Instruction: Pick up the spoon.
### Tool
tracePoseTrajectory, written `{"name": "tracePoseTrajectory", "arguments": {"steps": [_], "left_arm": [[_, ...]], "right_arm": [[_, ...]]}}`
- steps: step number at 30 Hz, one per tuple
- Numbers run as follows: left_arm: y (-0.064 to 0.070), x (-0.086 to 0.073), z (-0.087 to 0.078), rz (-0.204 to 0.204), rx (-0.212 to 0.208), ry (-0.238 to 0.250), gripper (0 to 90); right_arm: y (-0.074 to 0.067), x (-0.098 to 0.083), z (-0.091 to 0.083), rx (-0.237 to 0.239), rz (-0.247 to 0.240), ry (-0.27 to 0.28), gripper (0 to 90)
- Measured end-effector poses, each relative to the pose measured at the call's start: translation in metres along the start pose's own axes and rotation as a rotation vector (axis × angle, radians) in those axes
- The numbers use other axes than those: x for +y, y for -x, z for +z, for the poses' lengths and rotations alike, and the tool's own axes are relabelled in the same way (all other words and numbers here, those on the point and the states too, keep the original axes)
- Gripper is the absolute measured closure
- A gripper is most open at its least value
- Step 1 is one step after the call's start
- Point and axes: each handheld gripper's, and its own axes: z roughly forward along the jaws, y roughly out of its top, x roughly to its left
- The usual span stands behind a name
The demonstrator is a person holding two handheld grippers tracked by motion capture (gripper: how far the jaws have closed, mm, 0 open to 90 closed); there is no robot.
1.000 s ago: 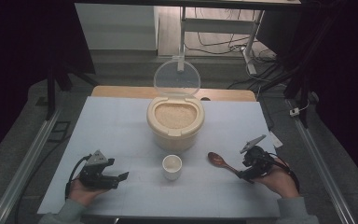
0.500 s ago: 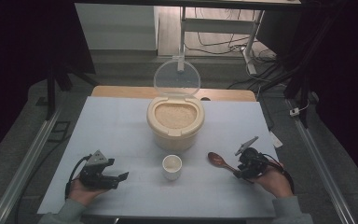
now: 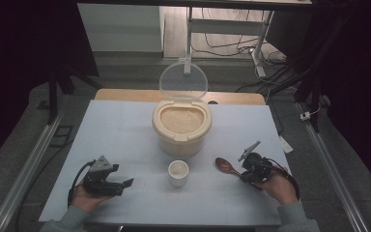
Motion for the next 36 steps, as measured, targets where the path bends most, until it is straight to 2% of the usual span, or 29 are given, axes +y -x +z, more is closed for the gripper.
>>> {"name": "tracePoseTrajectory", "arguments": {"steps": [1, 2, 3, 6, 10, 14, 16, 24, 30, 36], "left_arm": [[0.000, 0.000, 0.000, 0.001, 0.000, 0.001, 18.1], [0.000, 0.000, 0.000, -0.002, 0.000, 0.003, 18.1], [0.000, 0.000, -0.001, 0.000, 0.001, 0.004, 18.1], [-0.001, 0.000, 0.000, 0.000, 0.001, 0.004, 18.1], [-0.001, 0.000, -0.001, -0.001, 0.003, 0.005, 18.1], [-0.001, 0.000, -0.001, -0.001, 0.005, 0.007, 18.2], [0.000, 0.000, -0.001, -0.001, 0.005, 0.005, 18.2], [0.000, 0.001, -0.001, -0.002, 0.007, 0.006, 18.2], [0.000, 0.001, -0.001, -0.002, 0.008, 0.007, 18.2], [0.000, 0.002, -0.001, 0.002, 0.007, 0.006, 18.2]], "right_arm": [[-0.002, 0.000, 0.000, -0.010, -0.023, 0.001, 80.0], [-0.002, 0.000, 0.000, -0.010, -0.023, 0.001, 80.0], [-0.003, -0.001, -0.001, -0.021, -0.052, 0.005, 80.2], [-0.004, -0.001, -0.002, -0.028, -0.069, 0.012, 80.3], [-0.007, -0.002, -0.017, -0.026, -0.091, 0.075, 80.3], [-0.016, -0.002, -0.036, -0.020, -0.143, 0.133, 80.3], [-0.022, -0.001, -0.046, -0.026, -0.167, 0.169, 80.3], [-0.051, 0.013, -0.075, 0.014, -0.284, 0.277, 80.3], [-0.072, 0.031, -0.077, 0.037, -0.353, 0.297, 80.2], [-0.082, 0.049, -0.072, 0.062, -0.397, 0.298, 80.2]]}}
